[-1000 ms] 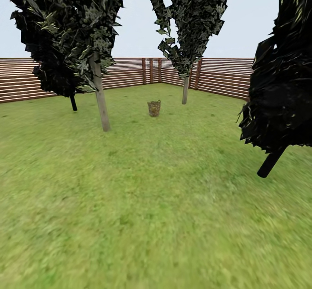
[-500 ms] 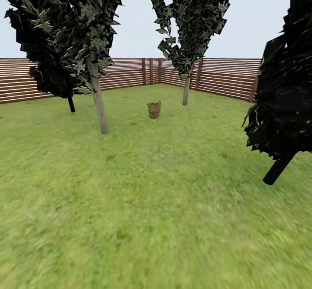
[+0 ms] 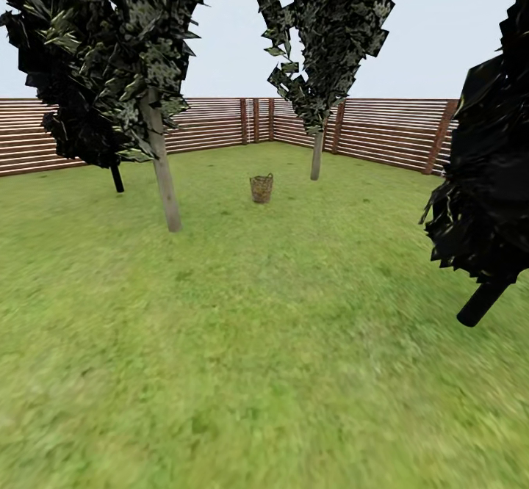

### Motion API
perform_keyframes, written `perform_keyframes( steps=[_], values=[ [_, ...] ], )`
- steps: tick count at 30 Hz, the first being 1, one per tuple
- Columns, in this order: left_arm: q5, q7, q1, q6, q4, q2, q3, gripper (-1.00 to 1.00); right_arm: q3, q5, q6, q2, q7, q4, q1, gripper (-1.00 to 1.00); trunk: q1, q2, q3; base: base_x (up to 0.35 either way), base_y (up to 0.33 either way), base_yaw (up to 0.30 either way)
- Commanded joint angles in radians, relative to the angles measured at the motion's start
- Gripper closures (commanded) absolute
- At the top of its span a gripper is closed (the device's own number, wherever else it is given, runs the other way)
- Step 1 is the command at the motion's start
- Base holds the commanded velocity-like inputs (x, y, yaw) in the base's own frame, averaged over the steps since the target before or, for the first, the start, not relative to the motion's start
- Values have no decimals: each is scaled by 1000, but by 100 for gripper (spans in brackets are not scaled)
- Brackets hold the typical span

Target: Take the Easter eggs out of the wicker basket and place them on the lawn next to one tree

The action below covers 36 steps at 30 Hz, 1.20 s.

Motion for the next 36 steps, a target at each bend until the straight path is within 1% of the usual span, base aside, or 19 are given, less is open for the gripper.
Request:
perform_keyframes(
  steps=[1, 36],
  values=[
    [-6, 7, 0, -3, 0, 0, -8, -100, -7, -4, -7, 0, 0, 2, 0, -100, 1, -1, -1, 340, 0, 0],
    [-6, 7, 0, -3, 0, 0, -7, -100, -7, -4, -7, 0, 0, 2, 0, -100, 1, -1, -1, 340, 0, 0]
  ],
)
